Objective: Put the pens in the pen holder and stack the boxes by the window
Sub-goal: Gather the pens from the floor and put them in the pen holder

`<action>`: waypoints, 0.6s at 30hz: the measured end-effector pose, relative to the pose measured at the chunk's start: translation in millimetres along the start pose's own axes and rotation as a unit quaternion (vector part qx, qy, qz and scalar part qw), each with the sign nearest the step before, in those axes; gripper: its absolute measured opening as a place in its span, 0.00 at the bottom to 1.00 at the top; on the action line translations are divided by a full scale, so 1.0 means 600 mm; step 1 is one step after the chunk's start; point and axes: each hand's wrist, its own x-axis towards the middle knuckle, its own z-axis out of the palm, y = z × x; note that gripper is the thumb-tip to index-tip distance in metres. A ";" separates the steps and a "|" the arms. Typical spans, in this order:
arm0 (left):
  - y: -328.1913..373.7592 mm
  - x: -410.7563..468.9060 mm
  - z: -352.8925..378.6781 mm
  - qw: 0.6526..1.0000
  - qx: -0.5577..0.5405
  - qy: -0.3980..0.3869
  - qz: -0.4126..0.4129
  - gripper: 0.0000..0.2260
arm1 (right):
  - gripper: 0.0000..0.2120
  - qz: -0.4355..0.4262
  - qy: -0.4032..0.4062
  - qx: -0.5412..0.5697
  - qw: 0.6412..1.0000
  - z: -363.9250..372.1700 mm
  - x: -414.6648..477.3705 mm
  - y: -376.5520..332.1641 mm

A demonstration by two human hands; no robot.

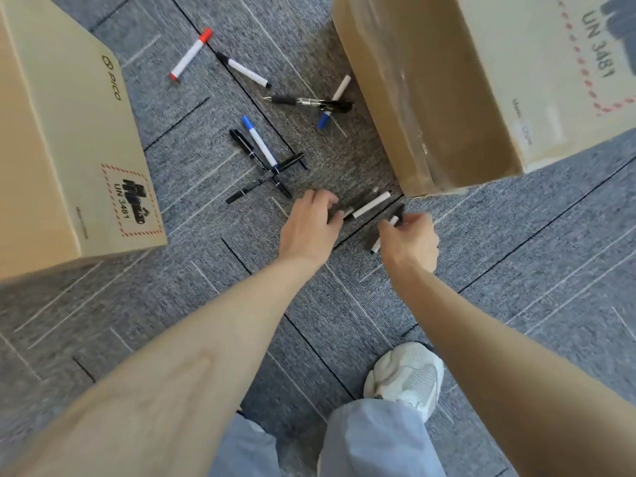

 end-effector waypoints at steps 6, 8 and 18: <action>0.020 0.007 0.011 0.994 0.089 -0.045 -0.037 0.13 | 0.06 -0.102 -0.040 -0.012 0.994 -0.032 -0.010 0.031; 0.024 0.008 0.010 0.988 0.136 -0.059 -0.036 0.16 | 0.07 -0.124 -0.063 -0.019 0.990 -0.039 -0.017 0.043; 0.026 0.000 0.006 0.950 0.289 -0.109 0.042 0.24 | 0.09 -0.110 -0.168 -0.054 0.978 -0.048 -0.034 -0.001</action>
